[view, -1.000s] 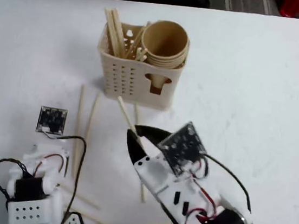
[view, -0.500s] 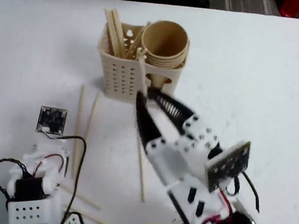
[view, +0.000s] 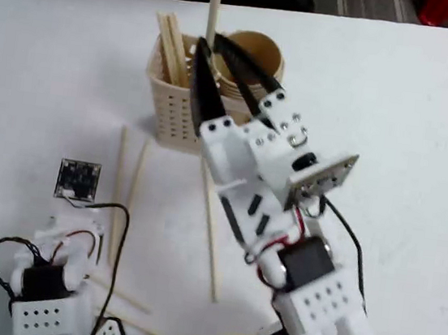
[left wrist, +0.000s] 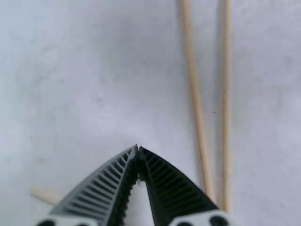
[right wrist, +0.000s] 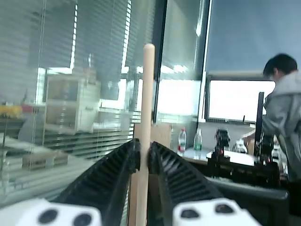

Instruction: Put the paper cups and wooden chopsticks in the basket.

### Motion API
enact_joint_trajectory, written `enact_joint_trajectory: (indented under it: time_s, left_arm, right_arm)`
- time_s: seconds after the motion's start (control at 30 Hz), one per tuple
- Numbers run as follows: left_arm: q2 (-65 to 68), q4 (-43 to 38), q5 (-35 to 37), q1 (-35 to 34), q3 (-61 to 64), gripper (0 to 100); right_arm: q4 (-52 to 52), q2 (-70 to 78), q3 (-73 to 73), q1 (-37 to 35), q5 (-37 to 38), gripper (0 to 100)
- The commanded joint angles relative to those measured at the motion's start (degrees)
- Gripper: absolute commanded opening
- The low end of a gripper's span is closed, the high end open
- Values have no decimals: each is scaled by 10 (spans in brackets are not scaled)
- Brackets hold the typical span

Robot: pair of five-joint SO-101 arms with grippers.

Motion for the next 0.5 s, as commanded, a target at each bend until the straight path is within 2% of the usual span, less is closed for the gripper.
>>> enact_joint_trajectory:
  time_s: [0.0,0.27,0.47]
  left_arm:
    - [-7,4,-2,8,-3,25]
    - [-7,4,-2,8,-3,25]
    - [-7,4,-2,8,-3,25]
  right_arm:
    - [-113,64,-25,6,6,17]
    - [-281,218,-40,10,74,17]
    - [-311,292,-51,22,83,17]
